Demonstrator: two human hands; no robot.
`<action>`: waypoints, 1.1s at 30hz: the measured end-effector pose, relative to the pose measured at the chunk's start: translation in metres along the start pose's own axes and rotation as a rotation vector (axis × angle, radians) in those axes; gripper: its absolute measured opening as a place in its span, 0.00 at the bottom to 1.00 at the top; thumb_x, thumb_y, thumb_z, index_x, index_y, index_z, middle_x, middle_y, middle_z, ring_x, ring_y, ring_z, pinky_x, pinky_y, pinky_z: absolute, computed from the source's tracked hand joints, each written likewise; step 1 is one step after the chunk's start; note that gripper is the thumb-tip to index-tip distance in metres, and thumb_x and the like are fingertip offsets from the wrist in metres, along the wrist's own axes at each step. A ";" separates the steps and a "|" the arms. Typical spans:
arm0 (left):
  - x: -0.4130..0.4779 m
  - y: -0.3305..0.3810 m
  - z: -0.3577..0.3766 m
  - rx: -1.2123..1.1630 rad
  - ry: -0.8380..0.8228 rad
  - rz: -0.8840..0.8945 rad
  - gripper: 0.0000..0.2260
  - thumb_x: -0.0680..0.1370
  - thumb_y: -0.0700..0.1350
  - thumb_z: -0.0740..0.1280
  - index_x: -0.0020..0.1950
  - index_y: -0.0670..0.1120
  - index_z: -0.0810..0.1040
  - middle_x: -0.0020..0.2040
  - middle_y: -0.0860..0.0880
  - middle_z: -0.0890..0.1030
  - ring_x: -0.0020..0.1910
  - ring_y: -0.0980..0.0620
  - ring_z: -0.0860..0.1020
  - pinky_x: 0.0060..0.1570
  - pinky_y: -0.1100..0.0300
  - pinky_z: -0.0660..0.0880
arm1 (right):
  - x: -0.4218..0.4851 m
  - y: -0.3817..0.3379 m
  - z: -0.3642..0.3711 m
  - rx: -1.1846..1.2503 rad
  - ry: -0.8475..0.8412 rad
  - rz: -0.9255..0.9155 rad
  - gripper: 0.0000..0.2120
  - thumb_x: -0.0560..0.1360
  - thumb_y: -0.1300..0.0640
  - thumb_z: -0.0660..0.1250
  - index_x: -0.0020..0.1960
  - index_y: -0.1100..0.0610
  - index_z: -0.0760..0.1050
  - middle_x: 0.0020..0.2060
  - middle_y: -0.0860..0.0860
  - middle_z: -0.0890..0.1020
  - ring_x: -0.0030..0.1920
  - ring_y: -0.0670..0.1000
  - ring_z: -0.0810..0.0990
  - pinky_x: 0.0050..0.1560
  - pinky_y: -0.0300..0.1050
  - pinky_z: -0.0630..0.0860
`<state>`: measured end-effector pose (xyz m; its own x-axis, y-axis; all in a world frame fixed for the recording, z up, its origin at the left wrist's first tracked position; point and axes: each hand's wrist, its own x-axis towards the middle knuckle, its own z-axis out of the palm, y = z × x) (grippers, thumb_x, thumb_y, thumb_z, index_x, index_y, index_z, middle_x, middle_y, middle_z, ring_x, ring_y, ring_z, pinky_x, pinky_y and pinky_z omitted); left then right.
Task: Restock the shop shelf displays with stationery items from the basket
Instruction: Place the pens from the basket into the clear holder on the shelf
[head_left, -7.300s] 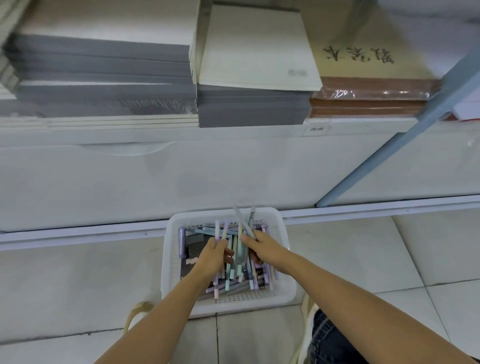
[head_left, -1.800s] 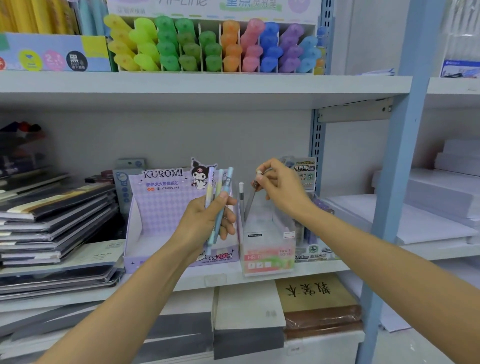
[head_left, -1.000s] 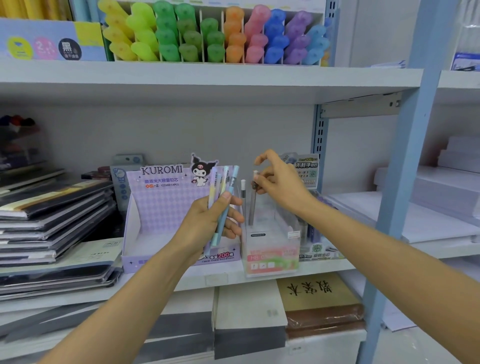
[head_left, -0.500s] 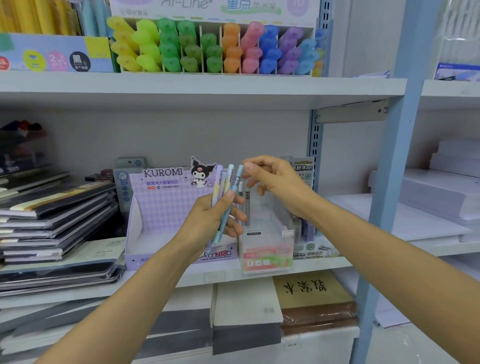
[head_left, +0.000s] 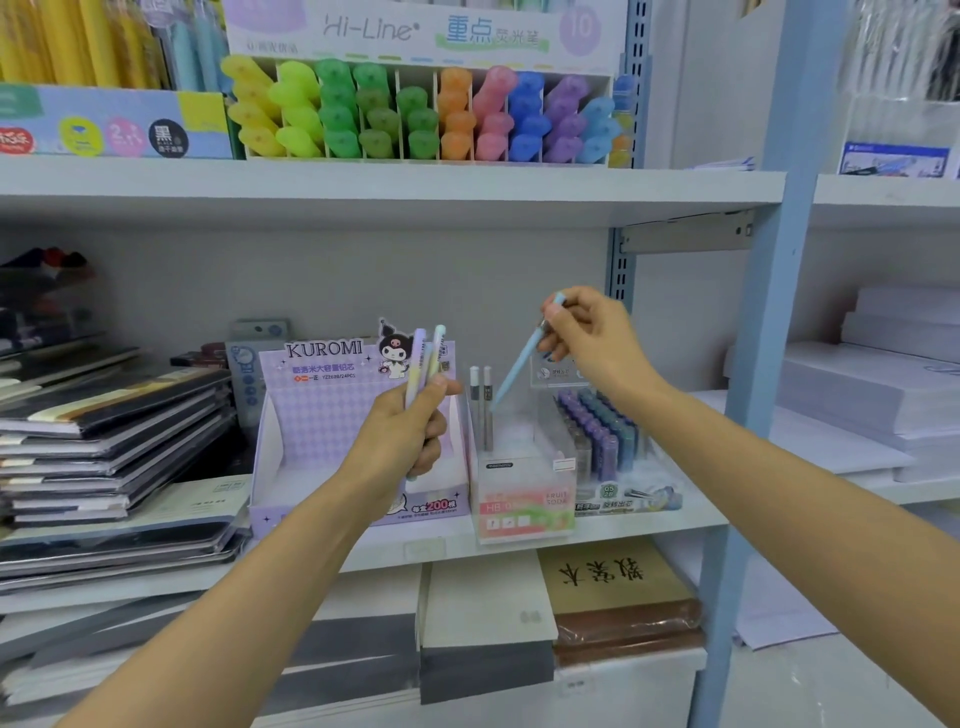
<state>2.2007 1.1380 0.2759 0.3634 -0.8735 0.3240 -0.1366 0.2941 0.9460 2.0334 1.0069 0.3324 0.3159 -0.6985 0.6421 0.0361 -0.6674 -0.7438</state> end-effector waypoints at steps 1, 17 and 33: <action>0.001 0.000 0.001 -0.017 -0.012 -0.016 0.13 0.83 0.51 0.58 0.57 0.45 0.77 0.28 0.52 0.59 0.23 0.55 0.57 0.21 0.64 0.55 | -0.001 0.004 0.002 -0.066 -0.027 0.000 0.08 0.81 0.61 0.61 0.54 0.65 0.75 0.41 0.58 0.80 0.37 0.51 0.80 0.39 0.43 0.79; 0.004 -0.009 0.001 0.005 -0.130 0.041 0.13 0.83 0.48 0.58 0.54 0.42 0.78 0.29 0.49 0.73 0.26 0.50 0.74 0.27 0.62 0.72 | 0.000 0.031 0.029 -0.497 -0.195 -0.144 0.08 0.78 0.59 0.66 0.56 0.60 0.75 0.39 0.53 0.84 0.41 0.51 0.81 0.45 0.45 0.77; 0.004 -0.009 0.001 0.022 -0.172 0.066 0.13 0.83 0.49 0.58 0.56 0.44 0.79 0.30 0.48 0.73 0.26 0.51 0.73 0.28 0.62 0.72 | -0.002 0.023 0.026 -0.604 -0.122 -0.207 0.10 0.78 0.53 0.66 0.56 0.55 0.80 0.50 0.51 0.79 0.53 0.50 0.74 0.58 0.47 0.69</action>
<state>2.2028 1.1320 0.2682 0.1903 -0.9067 0.3765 -0.1752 0.3459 0.9218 2.0586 0.9997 0.3086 0.4661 -0.5290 0.7091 -0.4208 -0.8376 -0.3483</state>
